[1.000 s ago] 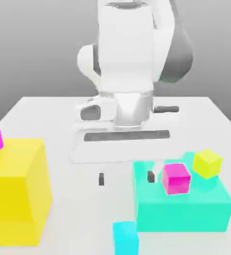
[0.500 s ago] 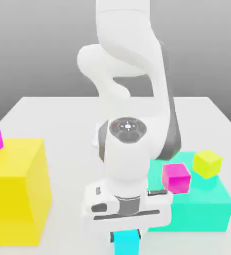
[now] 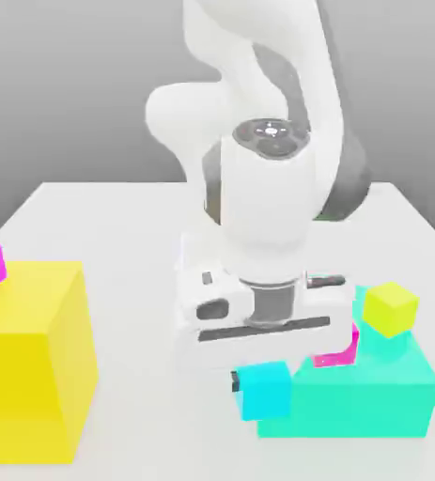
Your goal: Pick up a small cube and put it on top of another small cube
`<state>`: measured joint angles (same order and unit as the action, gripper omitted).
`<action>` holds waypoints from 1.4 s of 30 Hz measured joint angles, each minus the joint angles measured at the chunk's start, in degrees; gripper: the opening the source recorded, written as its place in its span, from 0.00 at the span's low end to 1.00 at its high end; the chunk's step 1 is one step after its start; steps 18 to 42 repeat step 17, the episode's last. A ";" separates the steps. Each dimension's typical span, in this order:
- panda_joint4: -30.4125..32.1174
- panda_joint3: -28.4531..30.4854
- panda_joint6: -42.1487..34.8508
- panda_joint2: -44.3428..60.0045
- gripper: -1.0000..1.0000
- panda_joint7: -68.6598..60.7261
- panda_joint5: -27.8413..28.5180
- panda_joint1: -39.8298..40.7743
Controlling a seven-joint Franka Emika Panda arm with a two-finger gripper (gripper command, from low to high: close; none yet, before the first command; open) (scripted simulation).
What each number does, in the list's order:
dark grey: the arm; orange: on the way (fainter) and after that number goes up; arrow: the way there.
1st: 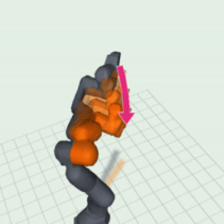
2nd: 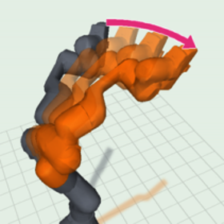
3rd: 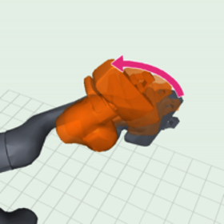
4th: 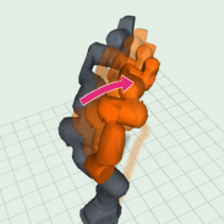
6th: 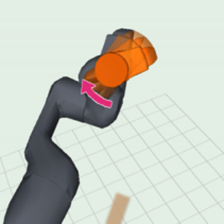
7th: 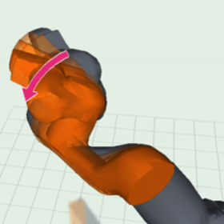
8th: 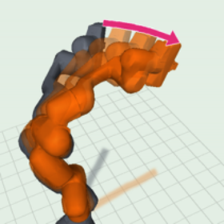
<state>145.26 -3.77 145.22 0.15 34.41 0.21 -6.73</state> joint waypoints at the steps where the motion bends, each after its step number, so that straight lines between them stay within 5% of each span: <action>1: 0.60 -0.27 -1.46 -2.08 0.00 -2.37 -0.20 -1.29; 9: 5.57 -1.77 -11.93 -17.67 0.00 -22.23 -2.69 -8.86; 13: 8.40 -2.28 -4.66 -13.24 0.00 -23.83 -2.60 -9.39; 14: 8.99 -2.36 -2.72 -11.89 1.00 -23.79 -2.46 -9.36; 42: 8.99 -2.36 -2.72 -11.89 1.00 -23.79 -2.46 -9.36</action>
